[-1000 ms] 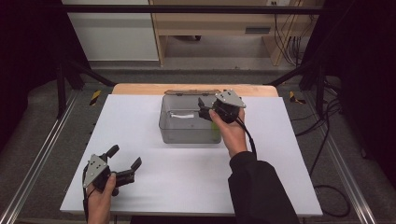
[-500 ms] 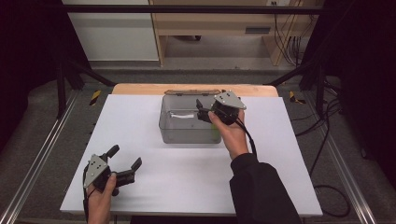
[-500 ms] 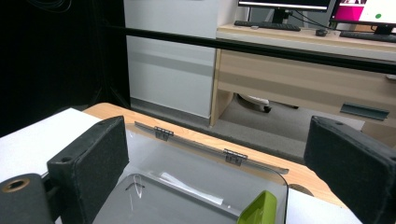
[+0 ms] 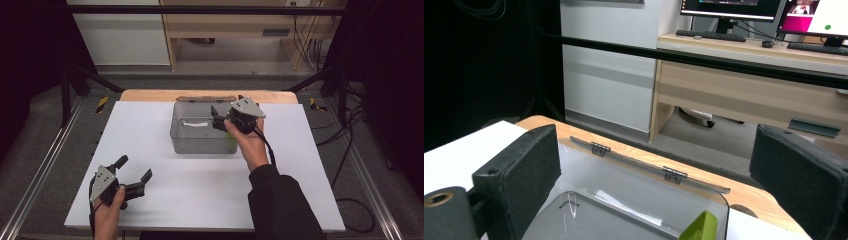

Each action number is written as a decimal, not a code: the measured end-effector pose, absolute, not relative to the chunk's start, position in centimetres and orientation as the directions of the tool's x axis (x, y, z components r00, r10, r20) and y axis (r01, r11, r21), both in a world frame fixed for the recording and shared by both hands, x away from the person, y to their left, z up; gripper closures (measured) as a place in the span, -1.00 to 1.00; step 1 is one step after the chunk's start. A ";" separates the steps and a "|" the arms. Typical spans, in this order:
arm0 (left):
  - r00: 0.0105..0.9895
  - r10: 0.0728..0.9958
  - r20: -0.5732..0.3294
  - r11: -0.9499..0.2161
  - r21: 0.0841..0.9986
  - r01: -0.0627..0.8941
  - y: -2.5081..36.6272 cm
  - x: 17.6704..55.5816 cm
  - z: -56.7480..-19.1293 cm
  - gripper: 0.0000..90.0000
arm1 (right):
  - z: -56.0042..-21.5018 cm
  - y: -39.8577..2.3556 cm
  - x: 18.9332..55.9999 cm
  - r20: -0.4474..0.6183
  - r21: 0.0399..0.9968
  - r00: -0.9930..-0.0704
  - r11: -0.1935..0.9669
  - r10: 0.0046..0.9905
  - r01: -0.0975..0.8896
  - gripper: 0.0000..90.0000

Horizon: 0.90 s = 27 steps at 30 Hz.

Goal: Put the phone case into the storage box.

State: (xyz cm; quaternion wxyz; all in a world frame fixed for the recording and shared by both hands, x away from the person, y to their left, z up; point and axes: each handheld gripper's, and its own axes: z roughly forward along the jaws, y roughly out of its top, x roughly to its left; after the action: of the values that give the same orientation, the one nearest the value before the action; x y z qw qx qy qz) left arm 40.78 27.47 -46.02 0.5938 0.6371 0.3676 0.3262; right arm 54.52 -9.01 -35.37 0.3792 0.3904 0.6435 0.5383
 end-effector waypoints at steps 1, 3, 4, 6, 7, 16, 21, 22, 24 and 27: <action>0.517 0.855 -0.020 -0.025 0.997 0.080 27.5 40.8 -46.0 -0.97 | -35.4 -9.0 54.5 -0.068 0.989 -0.409 0.115 0.910 0.092 -0.86; 0.517 0.856 -0.017 -0.027 0.997 0.077 27.4 40.8 -46.0 -0.97 | -35.3 -9.0 54.4 -0.067 0.989 -0.412 0.115 0.909 0.092 -0.86; 0.516 0.857 -0.014 -0.029 0.997 0.075 27.4 40.8 -46.0 -0.97 | -35.3 -9.0 54.4 -0.067 0.989 -0.414 0.114 0.908 0.091 -0.86; 0.511 0.860 -0.007 -0.035 0.997 0.071 27.4 40.7 -46.0 -0.97 | -35.3 -9.0 54.4 -0.067 0.990 -0.414 0.114 0.908 0.089 -0.86; 0.510 0.860 -0.004 -0.036 0.997 0.070 27.4 40.7 -46.0 -0.97 | -35.3 -9.0 54.4 -0.067 0.990 -0.414 0.113 0.908 0.088 -0.86; 0.495 0.869 0.005 -0.040 0.997 0.059 27.4 40.7 -46.0 -0.97 | -35.1 -9.2 54.2 -0.066 0.991 -0.418 0.108 0.906 0.079 -0.87; 0.492 0.870 0.013 -0.045 0.997 0.055 27.3 40.6 -45.9 -0.97 | -34.9 -9.5 54.0 -0.065 0.992 -0.424 0.106 0.904 0.073 -0.87; 0.491 0.871 0.014 -0.046 0.997 0.054 27.3 40.6 -45.9 -0.97 | -34.8 -9.6 54.0 -0.065 0.992 -0.426 0.105 0.902 0.070 -0.87; 0.490 0.872 0.016 -0.047 0.997 0.053 27.3 40.6 -45.9 -0.97 | -34.7 -9.7 53.9 -0.062 0.992 -0.426 0.102 0.902 0.070 -0.88; 0.488 0.873 0.015 -0.046 0.998 0.050 27.3 40.6 -45.9 -0.97 | -34.6 -9.8 53.8 -0.064 0.993 -0.430 0.101 0.901 0.065 -0.88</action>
State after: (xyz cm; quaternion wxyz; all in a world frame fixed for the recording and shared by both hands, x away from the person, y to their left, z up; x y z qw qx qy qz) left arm 40.60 27.33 -45.92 0.5865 0.6324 0.3649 0.3506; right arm 53.78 -9.81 -34.61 0.3773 0.3778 0.6389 0.5539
